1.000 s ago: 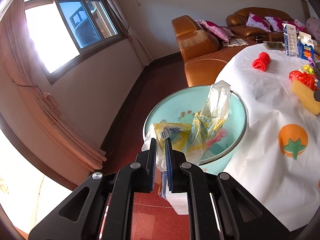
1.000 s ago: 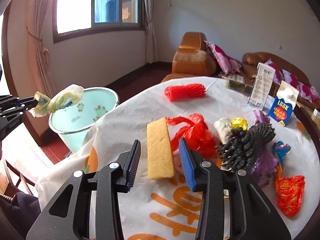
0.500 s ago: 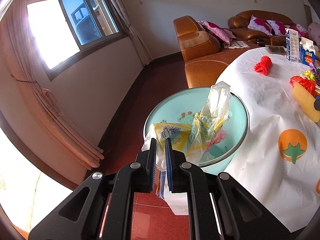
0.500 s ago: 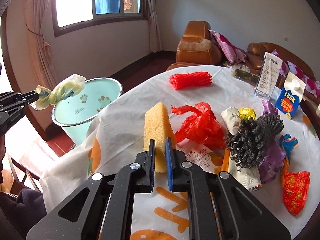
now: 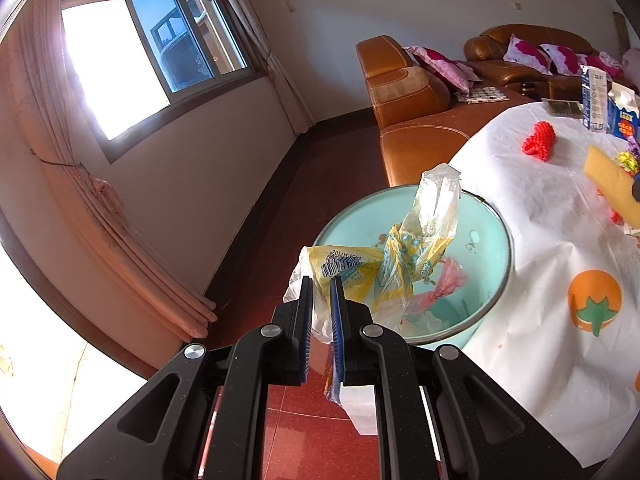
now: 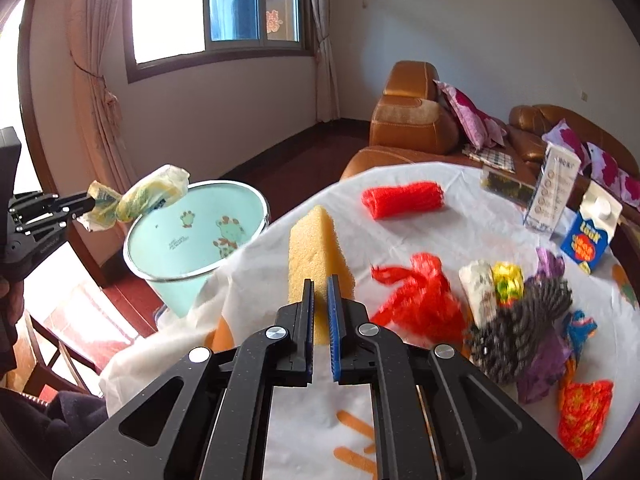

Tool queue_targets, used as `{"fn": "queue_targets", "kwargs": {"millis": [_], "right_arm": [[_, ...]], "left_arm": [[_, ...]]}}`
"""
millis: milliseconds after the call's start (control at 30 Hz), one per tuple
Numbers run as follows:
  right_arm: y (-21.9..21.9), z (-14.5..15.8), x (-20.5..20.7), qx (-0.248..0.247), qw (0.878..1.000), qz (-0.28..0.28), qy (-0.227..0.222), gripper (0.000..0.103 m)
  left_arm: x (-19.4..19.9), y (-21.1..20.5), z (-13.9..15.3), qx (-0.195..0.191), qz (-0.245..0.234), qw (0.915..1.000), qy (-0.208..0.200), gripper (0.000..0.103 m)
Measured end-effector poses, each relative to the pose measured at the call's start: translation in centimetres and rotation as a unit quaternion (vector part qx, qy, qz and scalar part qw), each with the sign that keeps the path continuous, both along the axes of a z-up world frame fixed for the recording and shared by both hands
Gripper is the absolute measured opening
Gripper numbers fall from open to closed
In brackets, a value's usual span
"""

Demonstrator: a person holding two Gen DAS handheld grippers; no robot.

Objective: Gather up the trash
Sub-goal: 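Carry the snack bag and sponge over the blue bin and release both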

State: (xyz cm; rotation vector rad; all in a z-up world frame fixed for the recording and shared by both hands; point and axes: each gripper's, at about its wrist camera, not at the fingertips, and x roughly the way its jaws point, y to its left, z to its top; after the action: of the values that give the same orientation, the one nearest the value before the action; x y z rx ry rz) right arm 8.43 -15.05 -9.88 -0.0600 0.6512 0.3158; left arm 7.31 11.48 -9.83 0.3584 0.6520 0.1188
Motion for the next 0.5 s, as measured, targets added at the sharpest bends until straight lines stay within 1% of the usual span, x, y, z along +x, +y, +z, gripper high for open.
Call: {"fn": "queue_targets", "kwargs": {"millis": [300,500], "right_arm": [[2.0,1.8,2.9,-0.003,0.999,0.031,-0.026,0.007],[3.8,2.0,4.9,-0.01,0.998,0.052,-0.03,0.007]], "left_arm": [[1.1,1.0,-0.1,0.012,0.014,0.9998,-0.003,0.009],[1.9,1.0,-0.5,0.031,0.024,0.9992,-0.005,0.009]]}}
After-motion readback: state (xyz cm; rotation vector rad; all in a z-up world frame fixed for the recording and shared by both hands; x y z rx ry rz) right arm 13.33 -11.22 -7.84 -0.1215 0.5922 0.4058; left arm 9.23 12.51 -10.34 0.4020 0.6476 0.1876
